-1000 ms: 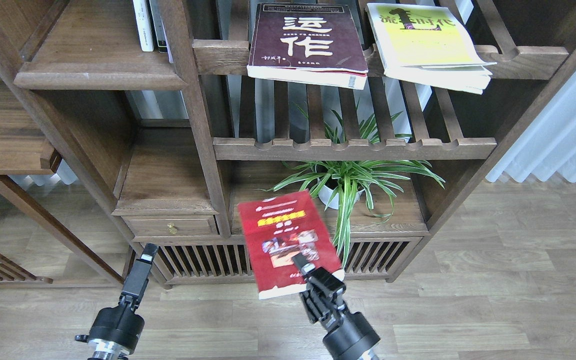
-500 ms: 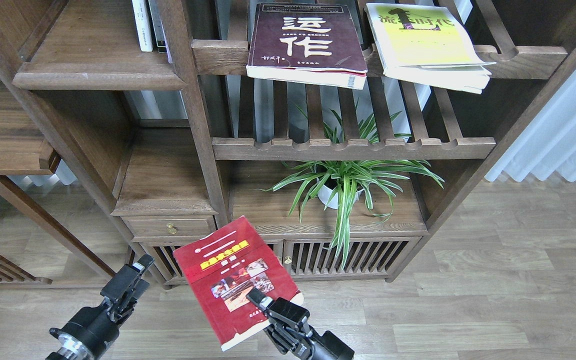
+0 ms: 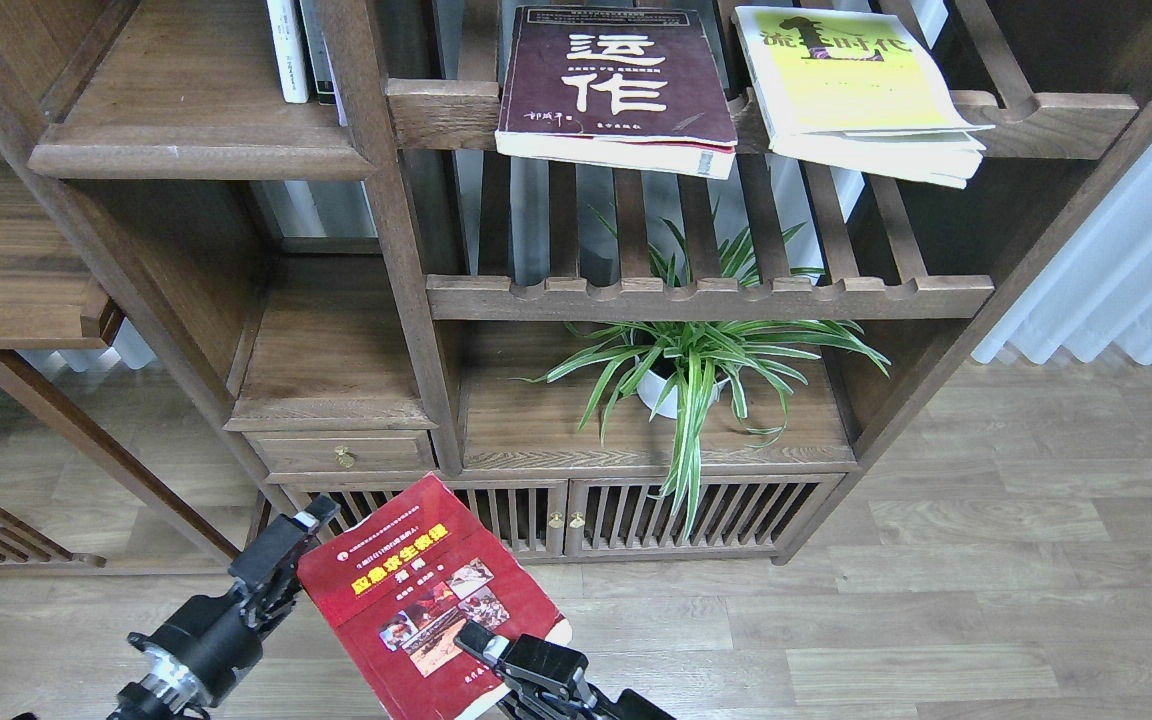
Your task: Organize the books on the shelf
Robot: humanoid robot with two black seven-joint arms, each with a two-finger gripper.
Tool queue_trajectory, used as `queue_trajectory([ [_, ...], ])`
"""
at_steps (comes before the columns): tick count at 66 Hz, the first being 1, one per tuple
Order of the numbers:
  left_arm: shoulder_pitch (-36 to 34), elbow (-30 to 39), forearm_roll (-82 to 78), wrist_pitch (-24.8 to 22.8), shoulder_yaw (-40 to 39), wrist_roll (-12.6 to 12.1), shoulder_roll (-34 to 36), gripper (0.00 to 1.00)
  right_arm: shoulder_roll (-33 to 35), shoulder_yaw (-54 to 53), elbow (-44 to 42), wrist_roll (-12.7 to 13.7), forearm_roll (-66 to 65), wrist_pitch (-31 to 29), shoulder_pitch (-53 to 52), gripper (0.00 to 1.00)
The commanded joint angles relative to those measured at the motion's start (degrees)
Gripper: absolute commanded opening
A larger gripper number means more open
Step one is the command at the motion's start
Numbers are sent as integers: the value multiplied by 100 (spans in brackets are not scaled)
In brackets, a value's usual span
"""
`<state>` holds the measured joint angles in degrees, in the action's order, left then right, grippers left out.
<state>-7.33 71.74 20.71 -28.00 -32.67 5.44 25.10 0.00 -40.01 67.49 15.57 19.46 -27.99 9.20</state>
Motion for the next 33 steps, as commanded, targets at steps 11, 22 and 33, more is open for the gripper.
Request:
queue_trajectory([
  [11, -32, -2, -137, 0, 182, 1, -243, 100, 0, 116, -210, -2, -3, -1, -138, 5],
  [22, 39, -11, -137, 0, 323, 18, -243, 100, 0, 98, -210, -2, 85, -1, -190, 5],
  [33, 39, -11, -128, 0, 384, 27, -251, 100, 0, 116, -210, -2, 173, -1, -243, 5],
])
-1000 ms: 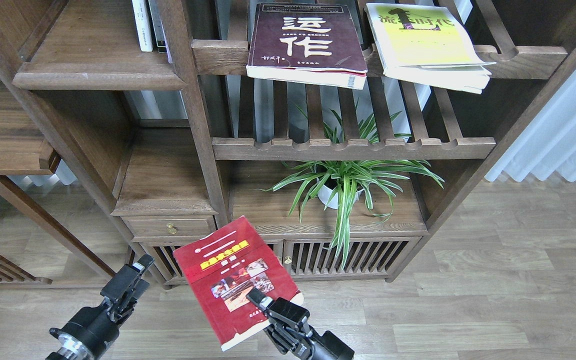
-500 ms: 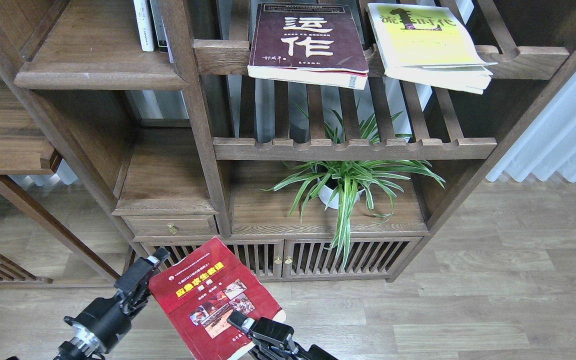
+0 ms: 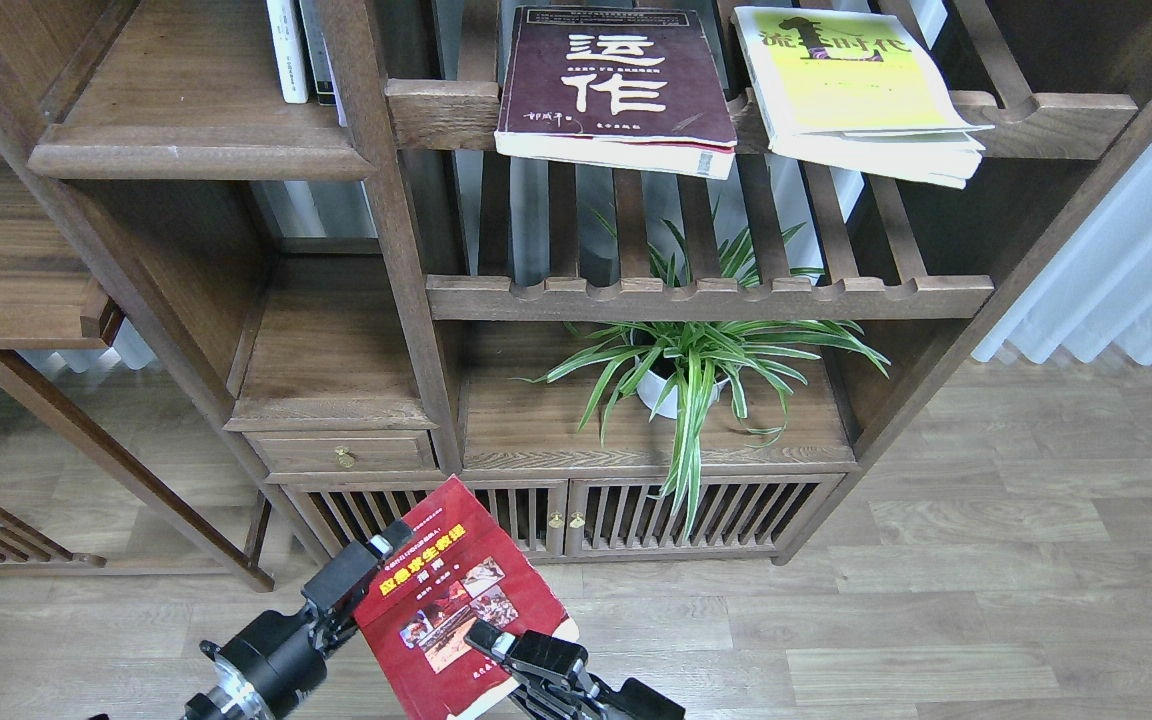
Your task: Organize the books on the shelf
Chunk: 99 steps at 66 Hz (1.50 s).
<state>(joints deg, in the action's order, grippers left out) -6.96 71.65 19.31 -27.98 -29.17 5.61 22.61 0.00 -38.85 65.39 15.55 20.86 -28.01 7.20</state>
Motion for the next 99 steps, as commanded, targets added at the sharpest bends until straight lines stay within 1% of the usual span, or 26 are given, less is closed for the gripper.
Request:
queue_trajectory([
  [1, -7, -2, 11, -2, 34, 28, -28, 100, 0, 0, 0, 1, 32, 1, -61, 5],
  [5, -51, -19, 3, -2, 34, 45, -81, 100, 0, -9, -9, 1, 32, 1, -105, 5],
  [8, -68, -54, 3, -2, 26, 72, -116, 97, 0, 0, -27, 1, 32, 1, -114, 5],
  [9, -60, -72, 11, -2, 43, 89, -125, 88, 0, -9, -44, 1, 32, 1, -114, 5],
  [10, -51, -72, 11, -2, 43, 89, -125, 87, 0, 0, -44, 1, 32, 1, -114, 5],
  [22, -68, -72, 11, -2, 104, 81, -116, 78, 0, 0, -53, 1, 24, 1, -96, 5],
  [23, -68, -72, 11, -2, 122, 81, -107, 74, 0, 0, -53, 1, 24, 1, -88, 5],
  [25, -68, -72, 11, -2, 148, 89, -99, 72, 0, 0, -53, 1, 24, 1, -88, 5],
  [26, -60, -72, 20, -2, 183, 98, -81, 67, 0, 0, -53, 1, 24, 1, -88, 5],
  [31, -60, -72, 64, -2, 333, 142, -64, 51, 0, 0, -53, 1, 24, 1, -88, 5],
  [33, -60, -72, 73, -2, 377, 177, -63, 48, 0, 0, -53, 1, 24, 1, -88, 5],
  [36, -68, -72, 73, -2, 482, 247, -46, 39, 0, 0, -53, 1, 15, 1, -96, 5],
  [37, -68, -72, 73, -2, 491, 248, -46, 38, 0, 0, -53, 1, 15, 1, -96, 5],
  [38, -68, -72, 73, -2, 517, 265, -37, 34, 0, 0, -53, 1, 15, 1, -96, 5],
  [43, -77, -72, 73, -2, 535, 265, 16, 21, 0, 0, -53, 1, 15, 1, -96, 5],
  [54, -148, -63, 73, -2, 526, 283, 51, 10, 0, 0, -88, 1, 15, 1, -105, 5],
  [68, -148, -63, 73, -2, 456, 283, 86, 6, 0, -26, -211, -16, 15, 1, -114, 10],
  [71, -148, -63, 73, -2, 447, 283, 121, 6, 0, -44, -264, -43, -3, 1, -114, 15],
  [74, -148, -63, 73, -2, 439, 283, 147, 6, 0, -44, -343, -69, -29, 1, -131, 27],
  [76, -148, -63, 73, -2, 439, 283, 174, 6, 0, -44, -387, -69, -47, 1, -166, 40],
  [77, -148, -63, 82, -2, 439, 283, 183, 6, 0, -44, -422, -69, -64, 1, -184, 48],
  [79, -148, -63, 82, -2, 439, 283, 191, 6, 0, -35, -466, -69, -73, 1, -219, 61],
  [80, -148, -63, 82, -2, 439, 283, 200, 6, 0, -26, -527, -69, -91, 1, -263, 79],
  [81, -148, -63, 82, -2, 439, 283, 200, 6, 0, -26, -562, -69, -108, 1, -281, 87],
  [82, -148, -63, 82, -2, 439, 283, 209, 6, 0, -26, -624, -87, -117, 1, -324, 100],
  [99, -156, -72, 240, -2, 395, 283, 288, 6, 0, -246, -958, -96, -108, 1, -421, 100],
])
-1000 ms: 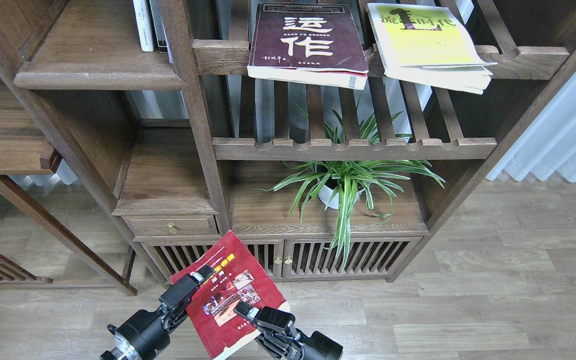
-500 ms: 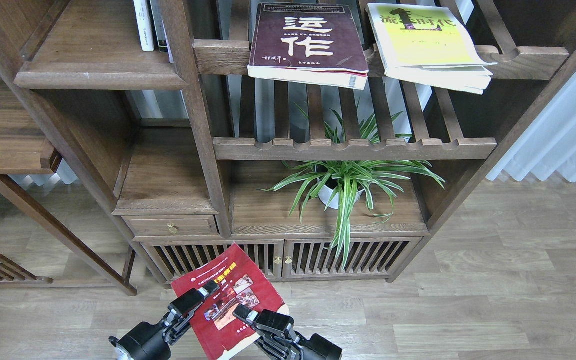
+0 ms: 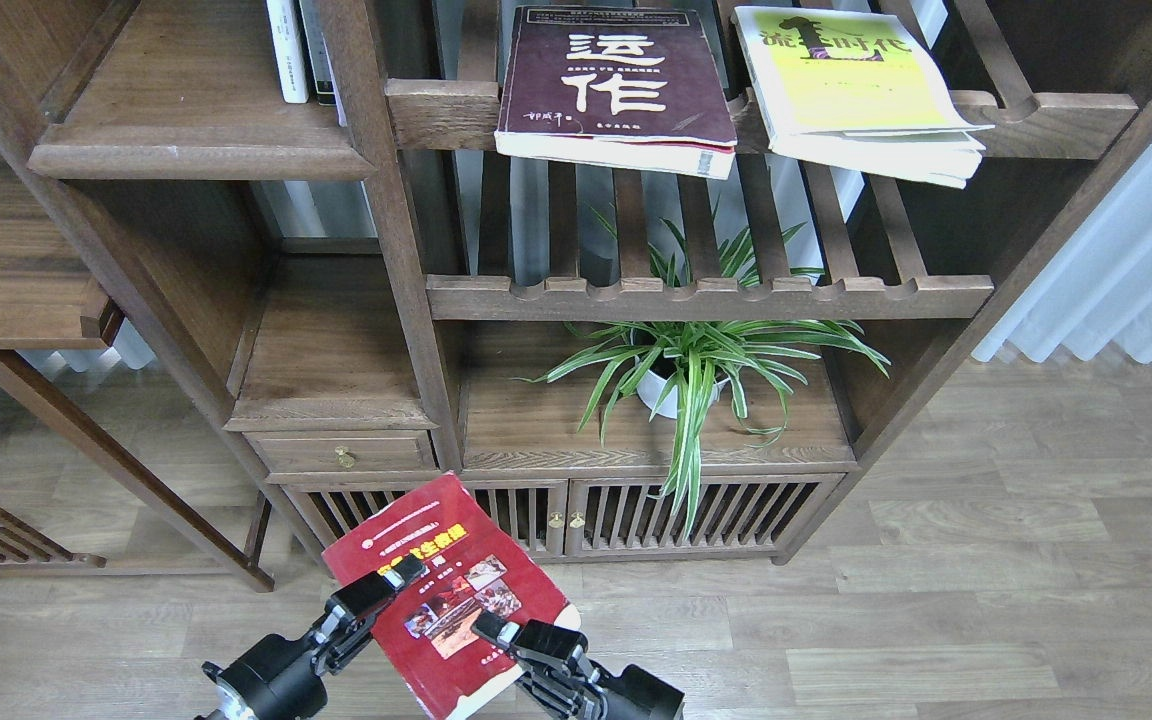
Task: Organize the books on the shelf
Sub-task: 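Grasp the red book with the left gripper and release the right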
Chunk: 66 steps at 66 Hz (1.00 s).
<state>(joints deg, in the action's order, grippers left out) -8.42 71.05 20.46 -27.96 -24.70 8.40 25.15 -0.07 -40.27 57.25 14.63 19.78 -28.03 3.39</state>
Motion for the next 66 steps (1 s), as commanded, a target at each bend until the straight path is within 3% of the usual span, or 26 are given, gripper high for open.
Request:
queue_trajectory([
  [1, -11, -12, 151, -4, -61, 4, 34, 6, 7, -121, -179, 4, -1, 3, -48, 100],
  [66, -72, -21, 275, -4, -105, 4, -36, 4, 7, -33, -223, 4, -1, 3, -128, 100],
])
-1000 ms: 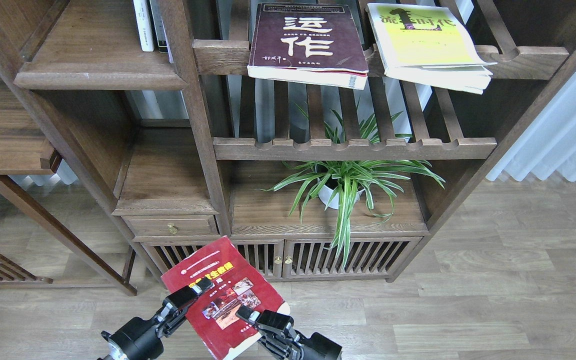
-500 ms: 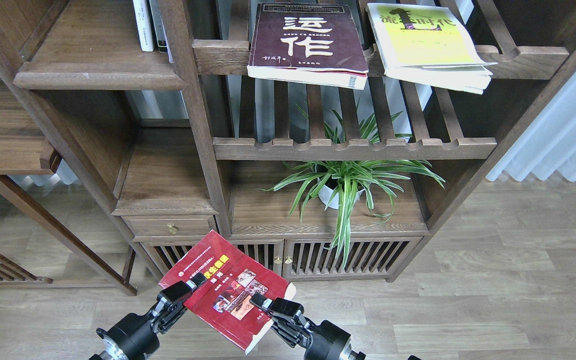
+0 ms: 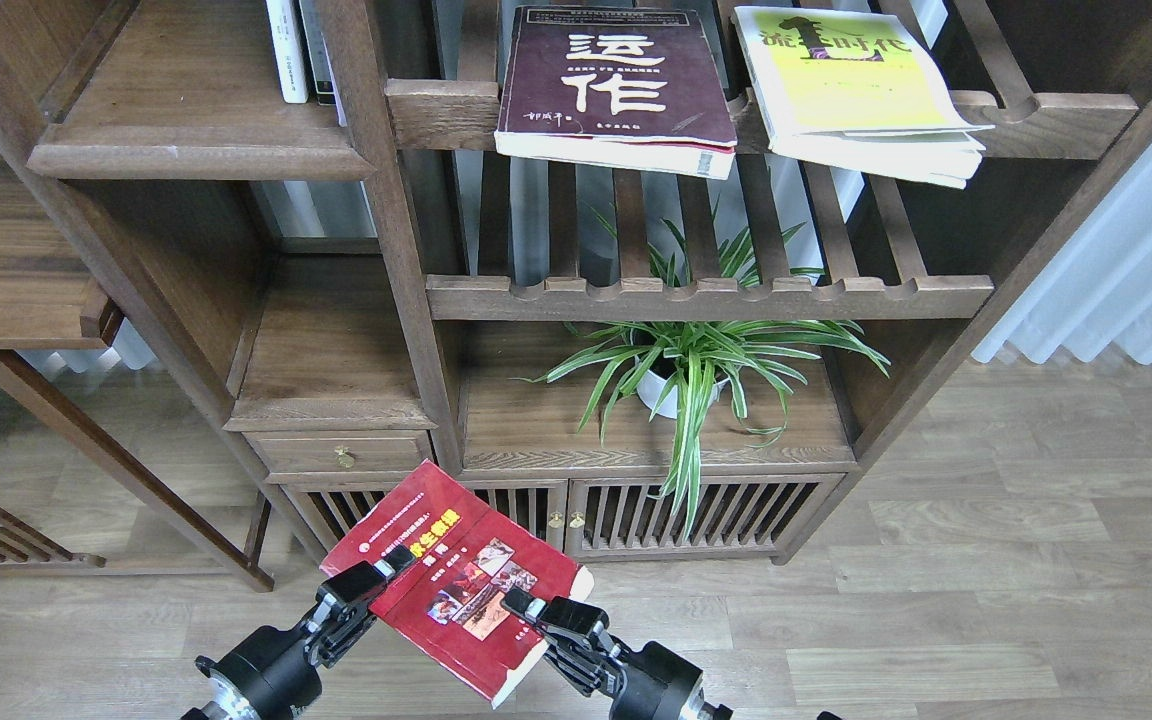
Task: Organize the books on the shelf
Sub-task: 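Grasp the red book with the left gripper and release the right, then lift the red book with the left gripper up to the top shelf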
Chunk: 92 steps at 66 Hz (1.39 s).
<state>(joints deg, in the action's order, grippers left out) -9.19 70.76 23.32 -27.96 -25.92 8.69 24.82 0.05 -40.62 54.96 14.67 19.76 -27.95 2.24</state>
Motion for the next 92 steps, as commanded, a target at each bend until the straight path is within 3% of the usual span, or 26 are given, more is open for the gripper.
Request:
queue_trajectory([
  [1, 5, 8, -12, -4, 17, -25, -3, 4, -5, 1, 6, 0, 2, -5, -5, 100],
  [21, 5, -1, -12, -4, -133, -43, 93, 4, -5, -78, -30, 0, -16, -5, -22, 100],
  [47, -408, -124, -3, -4, -414, 19, 875, 5, -5, -113, -539, 0, -25, -5, -409, 100],
  [68, -689, 122, -117, -4, -1178, -69, 1174, 6, -5, -438, -548, 9, -34, -5, -541, 100],
  [80, -523, 412, -907, -4, -1679, -60, 1236, 6, -5, -631, -548, 9, -25, -5, -523, 100],
  [92, 515, 693, -2226, -4, -2664, -69, 1183, 6, -5, -719, -548, 9, -25, -5, -497, 100],
])
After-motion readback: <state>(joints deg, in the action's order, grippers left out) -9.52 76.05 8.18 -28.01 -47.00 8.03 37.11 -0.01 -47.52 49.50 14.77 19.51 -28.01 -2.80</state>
